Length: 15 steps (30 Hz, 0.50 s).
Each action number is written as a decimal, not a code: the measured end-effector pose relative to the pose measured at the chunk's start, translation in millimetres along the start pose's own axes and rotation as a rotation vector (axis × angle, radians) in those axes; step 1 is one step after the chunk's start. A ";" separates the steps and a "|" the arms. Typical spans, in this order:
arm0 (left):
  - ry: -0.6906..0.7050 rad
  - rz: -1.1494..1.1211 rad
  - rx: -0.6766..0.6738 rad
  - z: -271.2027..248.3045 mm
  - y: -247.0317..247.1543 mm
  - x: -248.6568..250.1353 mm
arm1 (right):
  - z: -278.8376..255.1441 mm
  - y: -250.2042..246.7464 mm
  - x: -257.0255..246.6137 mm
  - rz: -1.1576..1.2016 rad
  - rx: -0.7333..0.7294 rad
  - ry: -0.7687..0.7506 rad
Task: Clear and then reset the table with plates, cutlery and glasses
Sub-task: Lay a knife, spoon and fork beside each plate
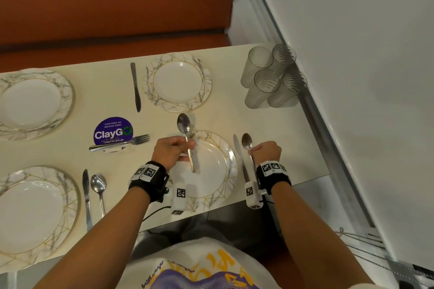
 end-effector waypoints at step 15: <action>0.031 0.022 -0.003 1.1 -19.6 3.3 | -18.3 -17.4 -32.4 0.161 0.138 -0.190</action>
Point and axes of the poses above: each hand's wrist, its own z-axis towards the middle knuckle, its own y-axis out of the palm, x = y × z, the point moved 4 cm from there along z, towards the middle knuckle, and after that the axes turned 6 degrees about x, right-handed, at the moved point
